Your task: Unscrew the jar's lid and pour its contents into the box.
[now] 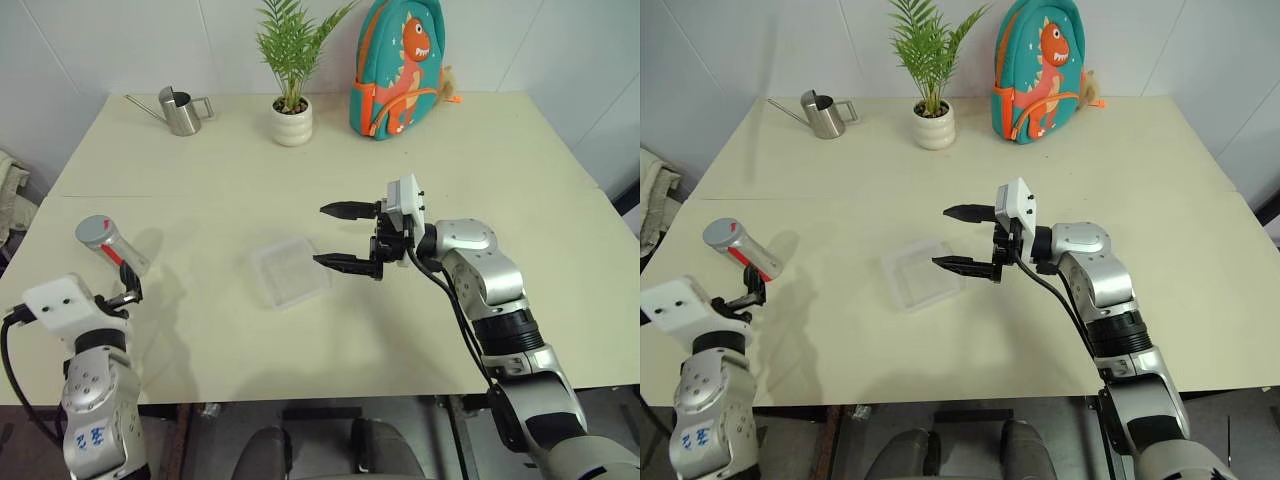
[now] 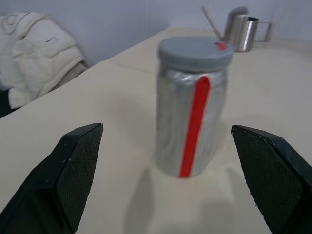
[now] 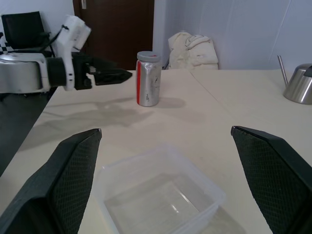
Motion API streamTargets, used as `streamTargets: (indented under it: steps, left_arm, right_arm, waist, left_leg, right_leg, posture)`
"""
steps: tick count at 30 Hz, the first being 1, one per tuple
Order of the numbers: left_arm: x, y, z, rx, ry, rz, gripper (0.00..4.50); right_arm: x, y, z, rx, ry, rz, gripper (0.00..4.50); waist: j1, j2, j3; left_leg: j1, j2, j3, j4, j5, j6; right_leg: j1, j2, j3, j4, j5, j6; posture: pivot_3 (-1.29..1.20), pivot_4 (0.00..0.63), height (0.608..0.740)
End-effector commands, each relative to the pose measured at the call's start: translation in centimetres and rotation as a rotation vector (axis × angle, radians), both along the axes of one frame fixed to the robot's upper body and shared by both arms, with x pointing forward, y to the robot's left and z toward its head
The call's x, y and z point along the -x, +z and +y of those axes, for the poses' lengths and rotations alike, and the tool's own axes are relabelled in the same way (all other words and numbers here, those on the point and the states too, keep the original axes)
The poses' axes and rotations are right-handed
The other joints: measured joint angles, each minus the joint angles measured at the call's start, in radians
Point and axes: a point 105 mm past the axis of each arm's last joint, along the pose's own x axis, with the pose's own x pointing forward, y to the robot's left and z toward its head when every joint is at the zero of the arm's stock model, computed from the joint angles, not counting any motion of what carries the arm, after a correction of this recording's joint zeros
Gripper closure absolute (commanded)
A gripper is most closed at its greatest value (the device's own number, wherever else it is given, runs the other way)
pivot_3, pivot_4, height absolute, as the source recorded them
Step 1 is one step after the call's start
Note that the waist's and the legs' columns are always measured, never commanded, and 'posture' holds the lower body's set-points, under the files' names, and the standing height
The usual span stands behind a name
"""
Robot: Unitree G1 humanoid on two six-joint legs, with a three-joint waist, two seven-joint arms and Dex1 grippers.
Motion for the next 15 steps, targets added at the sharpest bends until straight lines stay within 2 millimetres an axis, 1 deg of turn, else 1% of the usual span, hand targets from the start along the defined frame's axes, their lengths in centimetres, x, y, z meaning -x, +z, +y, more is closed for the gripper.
streamTargets:
  steps: [1,2,5,9,15]
  left_arm:
    - [-0.9,1.2,-0.1,-0.079,0.010,-0.011,0.01]
    - [-1.1,1.3,-0.1,-0.081,0.020,-0.014,0.01]
    - [-1.5,1.5,0.1,-0.160,0.063,0.018,0.01]
    - [-1.9,1.5,0.9,-0.115,0.135,-0.011,0.01]
    - [-3.7,1.4,1.2,-0.108,0.120,-0.023,0.01]
  right_arm:
    - [0.8,0.8,0.5,-0.023,0.031,-0.028,0.03]
    - [0.9,0.7,0.6,-0.023,0.033,-0.026,0.03]
    - [1.1,0.6,0.6,-0.025,0.035,-0.021,0.03]
    - [1.2,0.6,0.4,-0.026,0.027,-0.017,0.03]
    - [1.2,0.7,0.1,-0.023,0.011,-0.018,0.03]
  waist:
    - [-0.001,0.000,0.000]
    - [-0.001,0.000,0.000]
    - [0.000,0.000,0.000]
    - [0.001,0.000,0.000]
    - [0.002,0.000,0.000]
  left_leg:
    - [0.000,0.000,0.001,0.000,0.000,0.000]
    - [0.000,0.000,0.001,0.000,0.000,0.000]
    - [0.000,0.001,0.001,0.000,-0.001,-0.002]
    - [-0.001,0.001,0.002,0.000,-0.001,-0.002]
    - [-0.001,0.001,0.002,0.000,-0.001,-0.002]
  right_leg:
    - [0.000,0.000,0.000,0.001,0.000,0.000]
    - [0.000,0.000,-0.001,0.001,0.000,0.000]
    - [0.000,0.000,-0.004,0.000,0.000,0.000]
    - [-0.001,-0.001,-0.006,0.000,0.000,0.000]
    - [-0.001,-0.001,-0.007,0.000,0.000,0.000]
  posture:
    - [0.00,0.150,0.740]
    - [0.00,0.150,0.740]
    - [0.00,0.150,0.740]
    - [0.00,0.150,0.740]
    - [0.00,0.150,0.740]
